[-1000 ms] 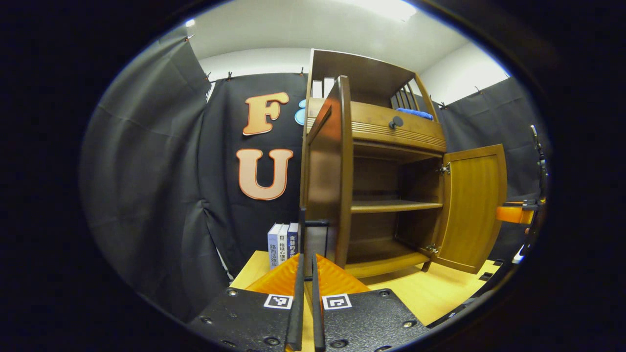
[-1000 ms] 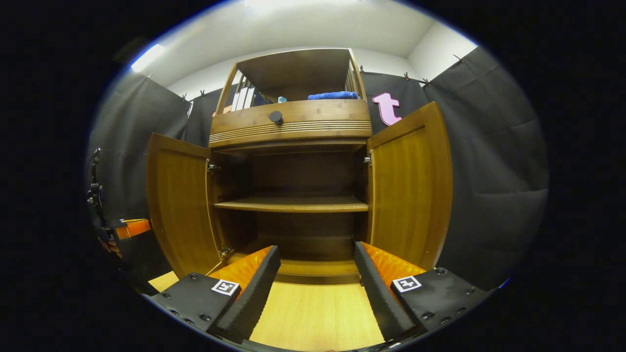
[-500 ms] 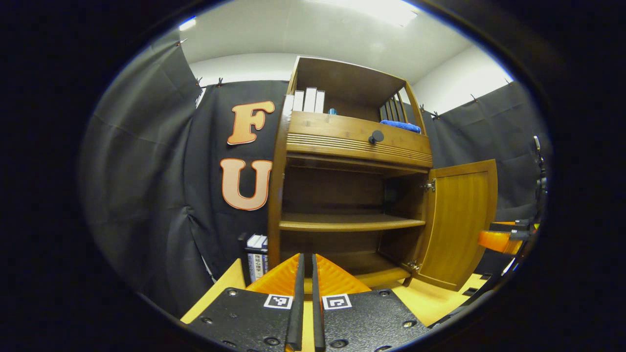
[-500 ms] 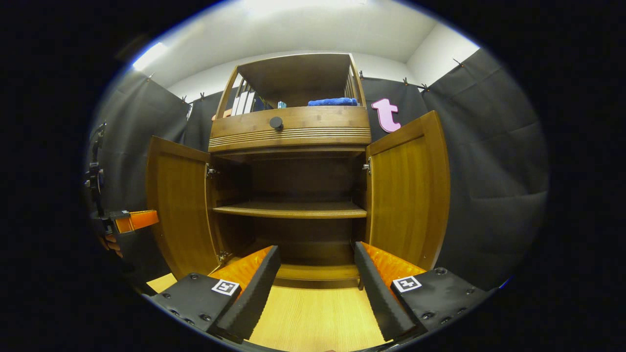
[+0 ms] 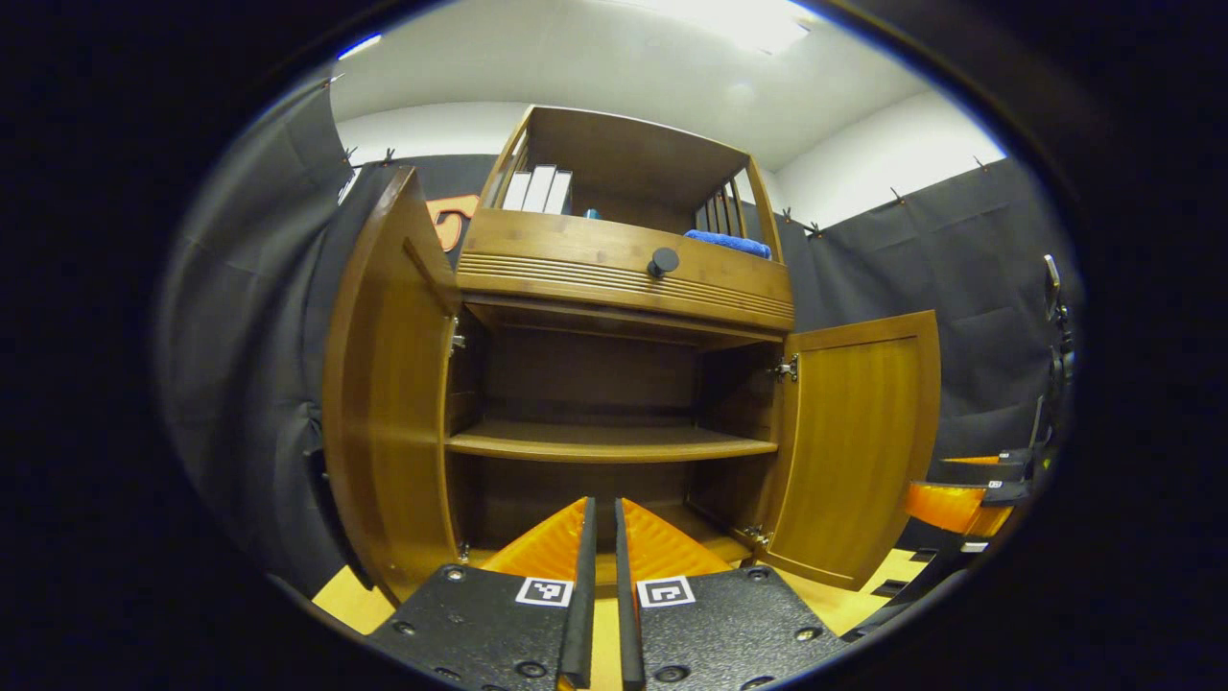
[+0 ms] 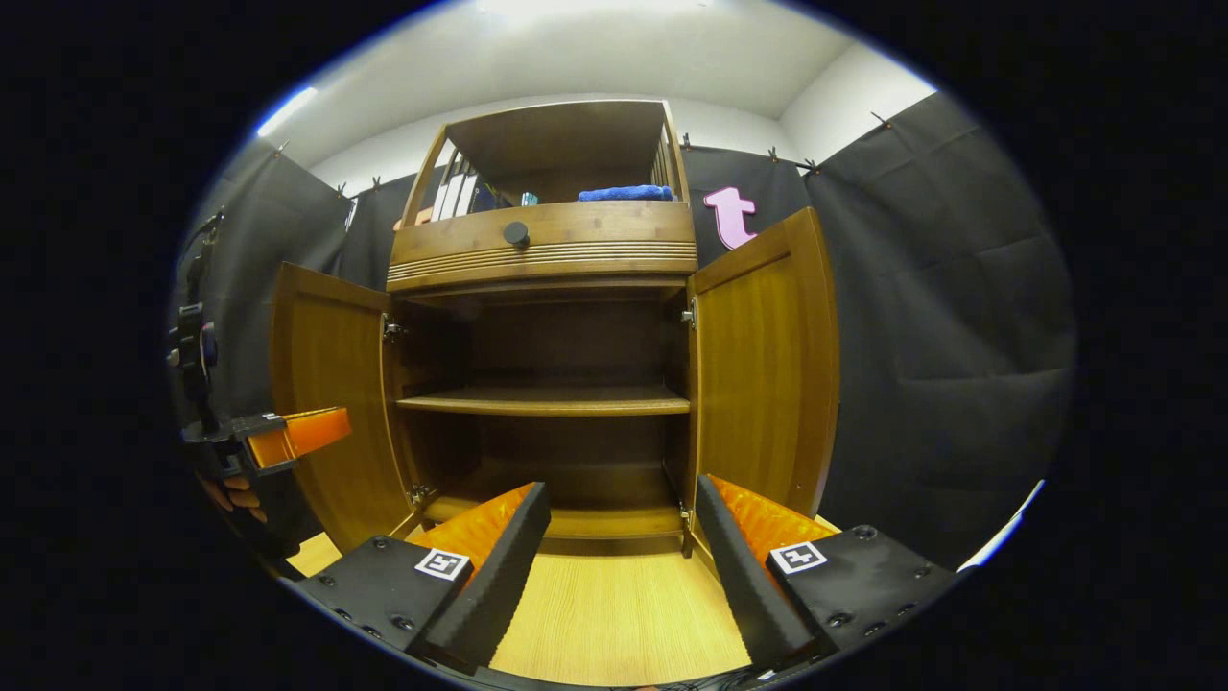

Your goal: Open the right door of the double-door shoe cabinet with the right hand, and open the left door with the left hand.

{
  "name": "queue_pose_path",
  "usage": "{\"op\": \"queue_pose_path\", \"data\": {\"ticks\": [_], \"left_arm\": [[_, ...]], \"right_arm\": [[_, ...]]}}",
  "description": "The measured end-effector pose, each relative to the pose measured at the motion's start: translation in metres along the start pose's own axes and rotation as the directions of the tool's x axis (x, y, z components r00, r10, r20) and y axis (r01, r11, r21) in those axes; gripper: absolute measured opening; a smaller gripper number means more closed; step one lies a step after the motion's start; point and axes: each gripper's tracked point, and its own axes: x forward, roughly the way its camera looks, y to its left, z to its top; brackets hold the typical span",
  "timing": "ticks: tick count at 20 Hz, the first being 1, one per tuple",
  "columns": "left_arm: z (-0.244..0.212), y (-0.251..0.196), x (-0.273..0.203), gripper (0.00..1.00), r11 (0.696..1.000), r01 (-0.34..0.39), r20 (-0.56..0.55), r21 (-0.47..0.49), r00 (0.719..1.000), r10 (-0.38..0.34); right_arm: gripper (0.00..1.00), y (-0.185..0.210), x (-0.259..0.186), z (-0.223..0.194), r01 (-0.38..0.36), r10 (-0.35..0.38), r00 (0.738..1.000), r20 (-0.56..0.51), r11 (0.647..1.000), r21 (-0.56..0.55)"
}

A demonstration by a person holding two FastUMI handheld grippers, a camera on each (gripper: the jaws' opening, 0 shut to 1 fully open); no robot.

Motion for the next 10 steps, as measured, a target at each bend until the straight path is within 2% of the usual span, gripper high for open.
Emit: {"op": "queue_pose_path", "data": {"ticks": [1, 5, 6, 7, 8, 9, 10], "left_arm": [[-0.002, -0.005, 0.001, 0.09, 1.0, 0.006, -0.002, -0.012, 1.0, -0.006], [-0.007, -0.008, 0.003, 0.34, 1.0, -0.001, -0.019, -0.023, 1.0, 0.001], [-0.007, -0.005, 0.003, 0.41, 1.0, -0.013, -0.022, -0.022, 1.0, 0.012], [-0.009, -0.002, 0.005, 0.48, 1.0, -0.021, -0.024, -0.023, 0.999, 0.021], [-0.011, 0.0, 0.006, 0.55, 0.999, -0.026, -0.028, -0.024, 0.999, 0.025], [-0.012, 0.0, 0.005, 0.76, 0.999, -0.028, -0.033, -0.026, 0.999, 0.027], [-0.015, 0.001, 0.005, 0.76, 0.999, -0.029, -0.039, -0.032, 0.999, 0.027]], "right_arm": [[0.98, -0.002, 0.0, 0.001, 0.006, -0.006, 1.0, 0.001, 1.0, -0.006], [0.98, -0.005, -0.001, 0.004, 0.021, -0.021, 1.0, 0.012, 1.0, -0.004], [0.94, -0.006, 0.001, 0.003, 0.023, -0.023, 1.0, 0.012, 1.0, -0.001], [0.98, -0.007, 0.001, 0.003, 0.025, -0.025, 1.0, 0.011, 1.0, 0.002], [0.94, -0.007, 0.002, 0.003, 0.025, -0.025, 1.0, 0.01, 1.0, 0.005], [0.94, -0.007, 0.003, 0.002, 0.026, -0.026, 1.0, 0.008, 1.0, 0.009], [0.94, -0.006, 0.003, 0.001, 0.025, -0.025, 1.0, 0.006, 1.0, 0.012]]}}
